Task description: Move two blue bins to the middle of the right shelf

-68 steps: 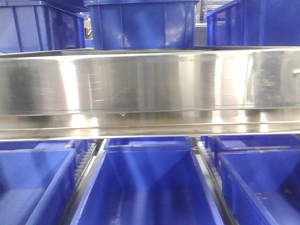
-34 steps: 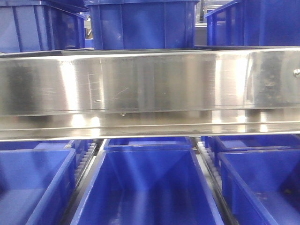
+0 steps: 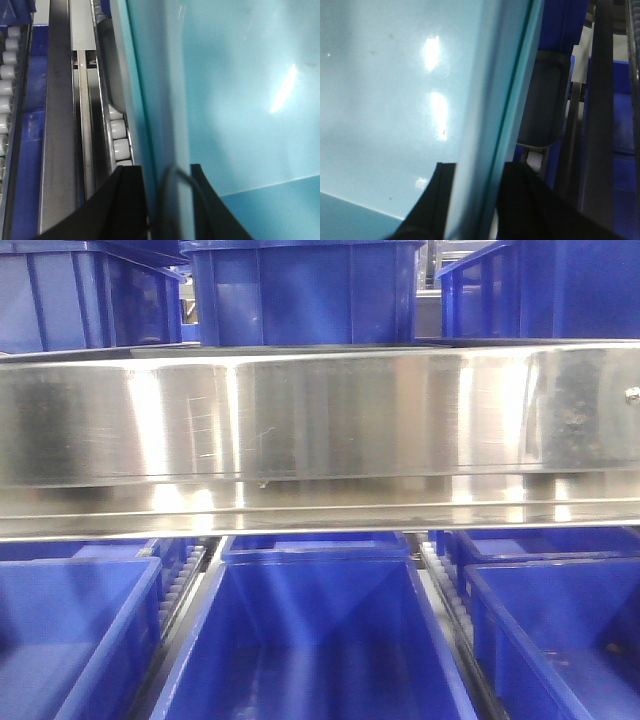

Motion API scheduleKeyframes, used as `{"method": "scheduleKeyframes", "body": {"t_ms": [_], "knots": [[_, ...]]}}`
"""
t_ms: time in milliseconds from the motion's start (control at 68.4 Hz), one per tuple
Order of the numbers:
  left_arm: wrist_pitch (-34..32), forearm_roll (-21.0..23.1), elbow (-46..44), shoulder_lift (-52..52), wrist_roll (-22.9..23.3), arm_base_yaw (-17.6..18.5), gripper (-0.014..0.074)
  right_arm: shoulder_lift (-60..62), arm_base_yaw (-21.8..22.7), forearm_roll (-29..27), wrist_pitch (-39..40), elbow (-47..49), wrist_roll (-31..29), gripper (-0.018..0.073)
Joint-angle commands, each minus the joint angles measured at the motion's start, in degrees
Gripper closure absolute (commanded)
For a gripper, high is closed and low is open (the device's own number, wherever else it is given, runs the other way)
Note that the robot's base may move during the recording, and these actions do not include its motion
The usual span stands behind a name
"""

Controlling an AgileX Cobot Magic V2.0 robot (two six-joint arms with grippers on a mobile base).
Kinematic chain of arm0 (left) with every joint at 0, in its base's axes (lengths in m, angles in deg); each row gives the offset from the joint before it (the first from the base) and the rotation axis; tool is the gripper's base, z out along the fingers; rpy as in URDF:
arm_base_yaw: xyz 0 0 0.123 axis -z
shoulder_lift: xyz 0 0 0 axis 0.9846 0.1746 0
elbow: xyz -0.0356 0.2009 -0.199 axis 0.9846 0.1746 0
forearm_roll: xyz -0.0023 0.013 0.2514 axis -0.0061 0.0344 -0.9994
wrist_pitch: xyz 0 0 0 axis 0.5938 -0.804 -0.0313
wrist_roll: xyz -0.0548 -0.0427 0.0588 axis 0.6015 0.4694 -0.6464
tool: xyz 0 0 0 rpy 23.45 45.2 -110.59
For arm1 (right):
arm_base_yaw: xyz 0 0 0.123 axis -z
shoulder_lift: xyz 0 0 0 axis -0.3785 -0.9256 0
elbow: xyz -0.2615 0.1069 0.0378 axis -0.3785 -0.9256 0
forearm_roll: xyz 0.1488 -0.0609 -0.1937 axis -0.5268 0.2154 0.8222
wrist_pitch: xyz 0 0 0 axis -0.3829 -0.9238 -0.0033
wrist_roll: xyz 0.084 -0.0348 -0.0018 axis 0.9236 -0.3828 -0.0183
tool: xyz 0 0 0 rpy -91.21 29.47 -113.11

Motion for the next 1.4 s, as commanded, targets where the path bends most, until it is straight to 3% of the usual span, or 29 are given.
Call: {"method": "scheduleKeyframes", "body": {"t_ms": [0, 1389], "knots": [[-4.4, 1.7, -1.1, -1.3, -1.3, 0.2, 0.0707, 1.2, 0.0, 0.3, 4.3, 0.8, -1.4, 0.0711], [-4.4, 1.7, -1.1, -1.3, -1.3, 0.2, 0.0707, 1.2, 0.0, 0.3, 4.3, 0.8, -1.4, 0.0711]]}}
